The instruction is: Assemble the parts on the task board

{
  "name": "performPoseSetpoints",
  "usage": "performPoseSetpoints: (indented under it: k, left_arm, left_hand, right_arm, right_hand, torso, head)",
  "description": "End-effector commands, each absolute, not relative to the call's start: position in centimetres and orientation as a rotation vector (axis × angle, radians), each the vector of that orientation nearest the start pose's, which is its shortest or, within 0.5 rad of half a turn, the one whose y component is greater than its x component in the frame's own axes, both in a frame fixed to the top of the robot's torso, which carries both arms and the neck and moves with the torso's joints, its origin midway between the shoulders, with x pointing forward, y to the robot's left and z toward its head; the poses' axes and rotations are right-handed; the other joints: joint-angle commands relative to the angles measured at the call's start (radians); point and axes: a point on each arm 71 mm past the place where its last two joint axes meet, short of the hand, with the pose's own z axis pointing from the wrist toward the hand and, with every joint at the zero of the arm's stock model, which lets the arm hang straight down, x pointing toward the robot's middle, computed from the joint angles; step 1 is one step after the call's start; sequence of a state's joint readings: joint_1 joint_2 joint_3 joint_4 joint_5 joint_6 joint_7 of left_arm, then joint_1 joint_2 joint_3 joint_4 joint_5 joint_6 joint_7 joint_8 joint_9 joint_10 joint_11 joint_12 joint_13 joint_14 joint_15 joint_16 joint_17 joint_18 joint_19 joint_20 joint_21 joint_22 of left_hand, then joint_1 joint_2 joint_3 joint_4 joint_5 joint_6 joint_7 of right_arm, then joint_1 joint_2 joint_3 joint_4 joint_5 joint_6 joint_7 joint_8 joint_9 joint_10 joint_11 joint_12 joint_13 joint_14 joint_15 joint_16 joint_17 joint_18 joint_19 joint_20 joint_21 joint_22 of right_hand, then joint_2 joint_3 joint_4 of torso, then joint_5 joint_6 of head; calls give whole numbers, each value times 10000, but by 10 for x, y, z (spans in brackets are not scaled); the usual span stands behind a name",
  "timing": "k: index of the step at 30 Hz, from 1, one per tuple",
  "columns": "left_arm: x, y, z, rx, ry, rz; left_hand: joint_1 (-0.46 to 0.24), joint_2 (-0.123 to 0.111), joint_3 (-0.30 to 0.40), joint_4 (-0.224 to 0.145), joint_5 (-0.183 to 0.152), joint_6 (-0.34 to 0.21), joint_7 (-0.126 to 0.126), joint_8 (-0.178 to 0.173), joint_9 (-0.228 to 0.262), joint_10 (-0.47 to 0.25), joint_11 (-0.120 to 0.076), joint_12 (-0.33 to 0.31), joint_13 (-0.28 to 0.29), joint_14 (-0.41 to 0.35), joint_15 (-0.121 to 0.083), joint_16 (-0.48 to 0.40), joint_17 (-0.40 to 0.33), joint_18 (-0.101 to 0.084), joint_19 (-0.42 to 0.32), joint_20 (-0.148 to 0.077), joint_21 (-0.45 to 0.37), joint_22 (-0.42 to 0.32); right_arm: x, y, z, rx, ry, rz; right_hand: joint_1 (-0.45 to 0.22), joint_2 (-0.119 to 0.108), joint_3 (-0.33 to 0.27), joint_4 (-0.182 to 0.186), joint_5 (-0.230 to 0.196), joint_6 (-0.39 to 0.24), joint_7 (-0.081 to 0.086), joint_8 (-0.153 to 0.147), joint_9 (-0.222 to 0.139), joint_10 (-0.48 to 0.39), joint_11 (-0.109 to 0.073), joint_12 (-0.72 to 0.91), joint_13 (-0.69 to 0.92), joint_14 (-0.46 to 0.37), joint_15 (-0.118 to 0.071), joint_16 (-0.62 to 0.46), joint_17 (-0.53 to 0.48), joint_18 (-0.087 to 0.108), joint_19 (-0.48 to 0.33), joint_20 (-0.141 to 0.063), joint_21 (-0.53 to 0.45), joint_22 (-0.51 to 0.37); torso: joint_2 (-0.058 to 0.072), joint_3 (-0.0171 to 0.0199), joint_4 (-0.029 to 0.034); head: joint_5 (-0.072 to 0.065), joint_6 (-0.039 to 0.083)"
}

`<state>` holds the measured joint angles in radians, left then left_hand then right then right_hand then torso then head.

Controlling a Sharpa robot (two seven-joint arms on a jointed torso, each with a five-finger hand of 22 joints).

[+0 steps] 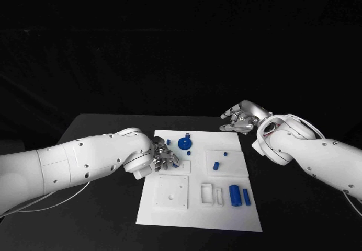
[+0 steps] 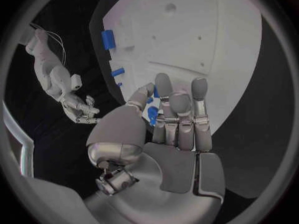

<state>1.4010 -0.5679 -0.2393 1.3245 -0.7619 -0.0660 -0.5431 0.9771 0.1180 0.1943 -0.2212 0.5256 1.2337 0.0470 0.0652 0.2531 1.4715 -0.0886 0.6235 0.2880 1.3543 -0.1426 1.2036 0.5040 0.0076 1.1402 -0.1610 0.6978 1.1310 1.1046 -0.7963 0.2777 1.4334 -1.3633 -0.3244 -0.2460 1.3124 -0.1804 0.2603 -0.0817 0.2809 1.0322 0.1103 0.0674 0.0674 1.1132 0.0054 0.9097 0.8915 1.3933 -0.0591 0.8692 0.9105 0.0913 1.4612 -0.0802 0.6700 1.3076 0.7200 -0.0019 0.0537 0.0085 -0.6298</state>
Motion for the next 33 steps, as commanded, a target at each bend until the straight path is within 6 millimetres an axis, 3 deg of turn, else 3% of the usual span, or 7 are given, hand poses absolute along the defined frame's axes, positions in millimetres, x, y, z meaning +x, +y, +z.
performPoseSetpoints:
  k: [1,5,10,13,33]
  left_arm:
    - [520,144,-204,-3808,22796,-4681]
    - [520,145,-204,-3723,22774,-4623]
    - [520,145,-204,-3657,22808,-4567]
    - [520,145,-204,-3572,22910,-4531]
    - [522,148,-204,-3584,22736,-4262]
  left_hand:
    - [238,340,17,52,-26,1819,-1060,31,6792,436,-78,37,8,20,-23,48,-4,-76,61,4,-53,8]
    - [338,352,-56,51,-55,1810,-1057,29,6798,436,-73,30,20,2,-18,77,-24,-76,421,19,-976,1066]
    - [337,352,-55,49,-54,1811,-1057,29,6801,435,-73,35,23,2,-18,78,-24,-76,440,20,-1018,1113]
    - [339,362,-32,12,-49,1815,-1057,31,6830,431,-75,57,35,5,-17,105,-22,-76,614,27,-1460,1595]
    - [345,410,-68,50,-220,1797,-1048,28,6852,436,-49,57,40,-51,3,131,-16,-76,740,51,-1855,1934]
  right_arm:
    - [527,-227,-127,2331,15410,6249]
    - [527,-227,-127,2332,15411,6247]
    - [527,-227,-127,2329,15421,6246]
    - [527,-227,-127,2326,15433,6242]
    - [527,-227,-127,2325,15460,6236]
  right_hand:
    - [-108,11,86,-5,-27,55,12,-48,-13,-21,-7,59,-8,24,-58,1,16,75,198,-29,24,786]
    - [-106,15,88,-7,-49,59,11,-47,-12,-24,-7,58,-9,25,-58,1,16,75,199,-28,24,785]
    - [-104,18,90,-12,-71,59,11,-47,-13,-15,-8,64,-8,26,-58,0,16,74,201,-28,33,787]
    - [-104,18,90,-12,-71,59,11,-47,-13,-15,-8,64,-8,26,-58,0,16,74,201,-28,33,787]
    - [-96,16,99,-30,-77,55,11,-49,-14,-18,-9,63,-9,30,-59,-1,18,75,201,-29,35,786]
  torso:
    - [-8,-1,3]
    - [-6,-5,2]
    - [-7,-4,-4]
    - [-5,-3,-4]
    - [-3,-2,-14]
  head:
    - [8,-22]
    - [17,-27]
    - [18,-27]
    - [16,-42]
    - [26,-62]
